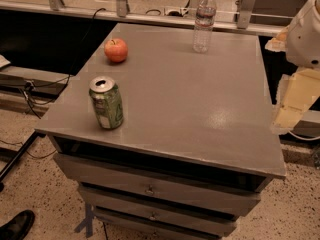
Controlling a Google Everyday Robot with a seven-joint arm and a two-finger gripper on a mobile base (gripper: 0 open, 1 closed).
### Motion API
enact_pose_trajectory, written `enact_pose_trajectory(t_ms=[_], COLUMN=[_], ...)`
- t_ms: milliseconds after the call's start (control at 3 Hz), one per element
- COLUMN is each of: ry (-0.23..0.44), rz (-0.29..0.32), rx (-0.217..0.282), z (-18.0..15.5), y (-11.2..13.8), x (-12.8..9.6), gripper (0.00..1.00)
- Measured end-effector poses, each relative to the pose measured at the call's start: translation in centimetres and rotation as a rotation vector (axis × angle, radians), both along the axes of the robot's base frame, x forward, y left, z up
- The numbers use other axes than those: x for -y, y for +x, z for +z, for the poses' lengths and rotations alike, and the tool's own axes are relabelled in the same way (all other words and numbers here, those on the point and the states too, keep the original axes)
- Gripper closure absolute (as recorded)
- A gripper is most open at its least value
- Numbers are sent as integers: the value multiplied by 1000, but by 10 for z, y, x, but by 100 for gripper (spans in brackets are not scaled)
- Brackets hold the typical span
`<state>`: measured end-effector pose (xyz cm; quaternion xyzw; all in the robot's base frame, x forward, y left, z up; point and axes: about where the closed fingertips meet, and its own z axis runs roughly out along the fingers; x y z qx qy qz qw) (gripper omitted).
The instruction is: Knock green can over
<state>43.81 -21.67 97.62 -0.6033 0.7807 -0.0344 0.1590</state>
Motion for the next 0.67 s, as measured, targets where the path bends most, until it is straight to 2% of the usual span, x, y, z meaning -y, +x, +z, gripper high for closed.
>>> enact_pose_trajectory(t_ms=[333,667], ry=[0,81], rz=[0,23], rx=[0,-9], z=[0,-18], y=[0,8], x=[0,-25], gripper=[0,0])
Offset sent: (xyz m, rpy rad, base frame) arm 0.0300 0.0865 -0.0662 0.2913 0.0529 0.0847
